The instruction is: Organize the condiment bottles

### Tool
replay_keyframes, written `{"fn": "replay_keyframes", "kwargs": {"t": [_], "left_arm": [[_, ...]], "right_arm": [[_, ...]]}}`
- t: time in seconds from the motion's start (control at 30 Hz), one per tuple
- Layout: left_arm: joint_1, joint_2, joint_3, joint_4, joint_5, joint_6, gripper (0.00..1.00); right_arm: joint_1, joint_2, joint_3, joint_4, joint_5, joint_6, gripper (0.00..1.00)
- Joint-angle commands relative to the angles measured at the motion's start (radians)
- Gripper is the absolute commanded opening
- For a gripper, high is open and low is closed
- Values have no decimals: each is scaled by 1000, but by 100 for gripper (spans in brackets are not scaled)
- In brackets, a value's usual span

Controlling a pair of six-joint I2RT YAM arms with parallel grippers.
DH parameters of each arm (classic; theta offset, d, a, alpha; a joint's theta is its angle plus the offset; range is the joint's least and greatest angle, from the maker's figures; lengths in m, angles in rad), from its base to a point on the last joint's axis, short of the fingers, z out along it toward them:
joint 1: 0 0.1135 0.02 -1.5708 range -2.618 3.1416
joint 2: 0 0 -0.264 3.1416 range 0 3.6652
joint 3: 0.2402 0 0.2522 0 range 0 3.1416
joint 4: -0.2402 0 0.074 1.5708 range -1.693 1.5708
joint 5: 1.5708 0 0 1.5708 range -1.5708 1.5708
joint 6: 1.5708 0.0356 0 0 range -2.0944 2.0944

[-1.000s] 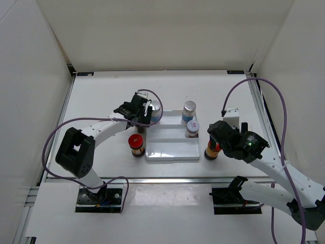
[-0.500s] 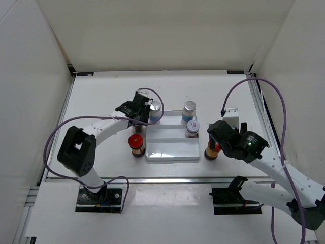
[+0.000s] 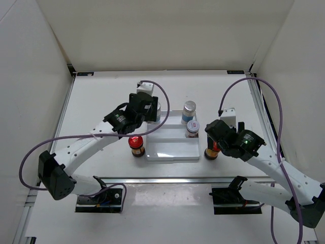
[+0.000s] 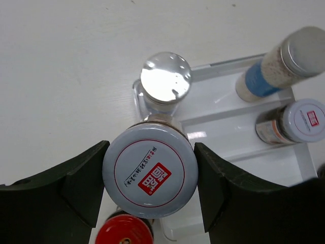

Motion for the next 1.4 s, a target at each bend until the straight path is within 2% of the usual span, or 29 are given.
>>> {"fn": "replay_keyframes", "kwargs": {"t": [0.0,0.17,0.5,0.87,0.93,0.97,1.0,1.1,1.37], "left_arm": [[-54,24,7,20,-4,-54,11],[-88,93,-2,49,-23,-99,11],[-88,200,-45,106,-44,-117,11],[-88,274,-86,126,-44,-145,16],[-88,283,-96,126,-44,-145,26],[-88,283,-96,126,-44,-145,37],[-88,283,-96,126,-53,-145,65],[-88,283,-96,126,-53,-134,99],[-88,116,25,20,-116,-53,99]], "right_arm": [[3,-4,4,15,11,-4,100],[3,-4,4,15,11,-4,100],[3,6,4,15,11,-4,100],[3,15,4,15,11,-13,100],[3,24,4,15,11,-13,100],[3,24,4,15,11,-13,100],[3,35,4,15,11,-13,100],[3,55,4,15,2,-13,100],[3,94,14,6,-65,-41,100]]}}
